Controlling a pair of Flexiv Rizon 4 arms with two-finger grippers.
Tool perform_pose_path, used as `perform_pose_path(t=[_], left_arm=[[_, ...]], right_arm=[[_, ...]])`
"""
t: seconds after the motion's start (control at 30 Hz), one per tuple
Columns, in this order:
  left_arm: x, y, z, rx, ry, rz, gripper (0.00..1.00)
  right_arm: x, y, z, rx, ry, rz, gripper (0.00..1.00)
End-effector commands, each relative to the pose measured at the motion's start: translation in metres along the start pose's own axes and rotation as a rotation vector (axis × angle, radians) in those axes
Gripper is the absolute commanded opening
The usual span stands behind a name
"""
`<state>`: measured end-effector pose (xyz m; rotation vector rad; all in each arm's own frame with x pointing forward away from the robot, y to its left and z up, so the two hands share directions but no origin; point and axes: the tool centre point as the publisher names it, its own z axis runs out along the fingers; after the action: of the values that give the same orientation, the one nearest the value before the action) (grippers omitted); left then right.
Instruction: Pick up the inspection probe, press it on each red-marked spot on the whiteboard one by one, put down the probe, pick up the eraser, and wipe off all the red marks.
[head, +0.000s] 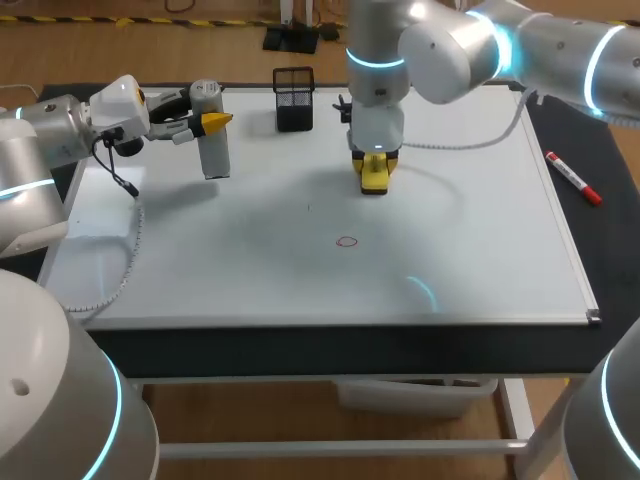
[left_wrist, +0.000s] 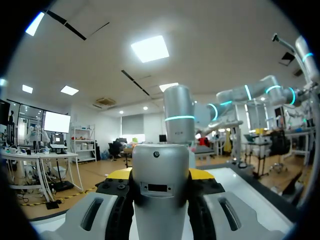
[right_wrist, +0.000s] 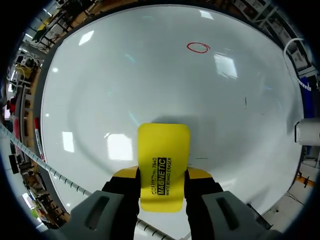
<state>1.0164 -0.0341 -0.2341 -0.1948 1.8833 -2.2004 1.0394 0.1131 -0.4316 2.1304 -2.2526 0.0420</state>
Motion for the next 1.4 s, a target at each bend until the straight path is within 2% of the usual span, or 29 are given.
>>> perform_pose_path(t=[0.03,0.23,0.5,0.9,1.4], left_arm=[[0.0,0.0,0.0,0.002,0.001,0.002,0.0],[0.0,0.0,0.0,0.002,0.001,0.002,0.0],[0.0,0.0,0.0,0.002,0.001,0.002,0.0],[0.0,0.0,0.0,0.002,0.001,0.002,0.0],[0.0,0.0,0.0,0.002,0.001,0.002,0.0]], right_arm=[[0.008,0.004,0.004,0.007,0.001,0.002,0.0],[0.013,0.005,-0.008,0.013,-0.015,0.022,0.0],[0.032,0.011,-0.036,0.015,-0.033,0.046,0.0],[0.091,0.025,-0.043,0.039,-0.012,0.18,0.0],[0.164,0.057,-0.04,0.026,0.015,0.346,0.0]])
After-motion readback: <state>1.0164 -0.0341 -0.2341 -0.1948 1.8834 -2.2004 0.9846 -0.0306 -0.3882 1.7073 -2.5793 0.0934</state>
